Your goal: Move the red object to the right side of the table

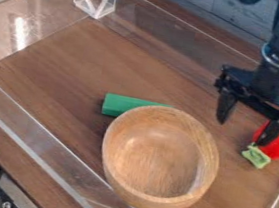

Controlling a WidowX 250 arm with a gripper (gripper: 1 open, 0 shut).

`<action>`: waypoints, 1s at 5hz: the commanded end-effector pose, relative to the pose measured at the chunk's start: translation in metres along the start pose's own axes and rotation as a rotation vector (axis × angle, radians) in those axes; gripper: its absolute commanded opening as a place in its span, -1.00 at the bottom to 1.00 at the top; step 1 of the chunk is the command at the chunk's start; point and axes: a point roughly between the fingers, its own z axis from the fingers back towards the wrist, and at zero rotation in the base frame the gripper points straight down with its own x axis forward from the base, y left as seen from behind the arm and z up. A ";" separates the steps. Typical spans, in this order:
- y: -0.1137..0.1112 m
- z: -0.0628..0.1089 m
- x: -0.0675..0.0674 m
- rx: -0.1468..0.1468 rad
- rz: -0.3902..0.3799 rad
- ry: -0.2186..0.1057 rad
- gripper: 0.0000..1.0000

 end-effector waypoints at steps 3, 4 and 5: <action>0.043 0.032 0.028 0.036 0.101 -0.147 1.00; 0.032 0.024 0.031 0.048 0.141 -0.156 1.00; 0.027 0.014 0.029 0.067 0.181 -0.152 1.00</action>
